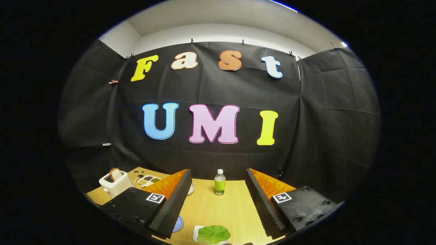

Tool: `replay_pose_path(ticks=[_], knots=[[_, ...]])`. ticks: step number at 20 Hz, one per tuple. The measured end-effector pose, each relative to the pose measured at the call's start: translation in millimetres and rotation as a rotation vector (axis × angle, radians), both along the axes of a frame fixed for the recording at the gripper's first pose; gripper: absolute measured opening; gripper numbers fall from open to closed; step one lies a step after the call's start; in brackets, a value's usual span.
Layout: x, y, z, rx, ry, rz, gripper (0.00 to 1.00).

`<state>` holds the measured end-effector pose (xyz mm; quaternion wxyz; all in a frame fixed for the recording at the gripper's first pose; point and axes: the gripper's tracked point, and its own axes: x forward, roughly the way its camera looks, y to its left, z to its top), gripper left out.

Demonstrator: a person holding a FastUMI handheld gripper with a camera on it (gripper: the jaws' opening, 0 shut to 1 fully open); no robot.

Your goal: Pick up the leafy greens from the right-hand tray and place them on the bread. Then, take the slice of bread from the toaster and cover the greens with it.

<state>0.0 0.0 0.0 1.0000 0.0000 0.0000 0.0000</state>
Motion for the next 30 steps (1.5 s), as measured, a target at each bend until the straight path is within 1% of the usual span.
replay_pose_path(ticks=[4, 10, 18, 23, 30], knots=[[-2.6, 0.3, -4.6, -0.013, 0.011, -0.005, 0.98], [-3.5, 4.7, -17.4, 0.003, 0.050, 0.004, 0.98], [-4.3, -2.6, -37.7, 0.028, 0.091, -0.031, 0.98], [-5.9, -11.8, -67.5, 0.037, 0.156, -0.060, 0.98], [-2.8, -2.0, -140.0, 0.067, 0.316, -0.043, 0.98]])
